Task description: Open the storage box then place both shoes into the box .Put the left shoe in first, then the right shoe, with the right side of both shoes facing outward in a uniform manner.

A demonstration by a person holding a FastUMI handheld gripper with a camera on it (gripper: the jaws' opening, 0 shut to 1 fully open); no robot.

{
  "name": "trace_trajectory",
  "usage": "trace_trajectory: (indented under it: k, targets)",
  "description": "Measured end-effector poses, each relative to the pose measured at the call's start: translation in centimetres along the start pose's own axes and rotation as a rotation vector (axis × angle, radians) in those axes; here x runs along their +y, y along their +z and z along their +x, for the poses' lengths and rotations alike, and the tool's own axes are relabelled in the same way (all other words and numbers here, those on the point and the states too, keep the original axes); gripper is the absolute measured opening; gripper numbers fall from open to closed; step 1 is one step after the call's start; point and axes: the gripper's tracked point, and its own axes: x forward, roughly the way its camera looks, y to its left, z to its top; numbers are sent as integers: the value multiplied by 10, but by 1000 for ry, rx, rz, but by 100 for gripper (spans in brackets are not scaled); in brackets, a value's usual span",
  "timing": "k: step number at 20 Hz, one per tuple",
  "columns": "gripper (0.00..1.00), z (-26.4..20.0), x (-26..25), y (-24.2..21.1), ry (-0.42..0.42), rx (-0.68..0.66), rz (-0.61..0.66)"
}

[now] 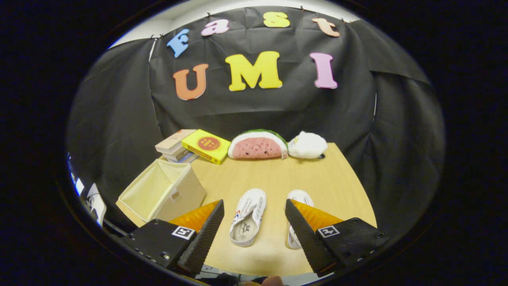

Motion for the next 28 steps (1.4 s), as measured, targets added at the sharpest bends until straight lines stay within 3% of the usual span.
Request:
trace_trajectory:
  k: [9, 16, 18, 23, 26, 28]
  targets:
    - [96, 104, -21, -72, 22, 192, -19]
    - [95, 157, -20, -104, 42, 307, -45]
    - [81, 162, -17, -109, 55, 346, -21]
    - [21, 167, -13, -114, 39, 401, 35]
    - [0, 165, -10, -110, 33, 446, 140]
    - [0, 168, -6, -108, 43, 469, 227]
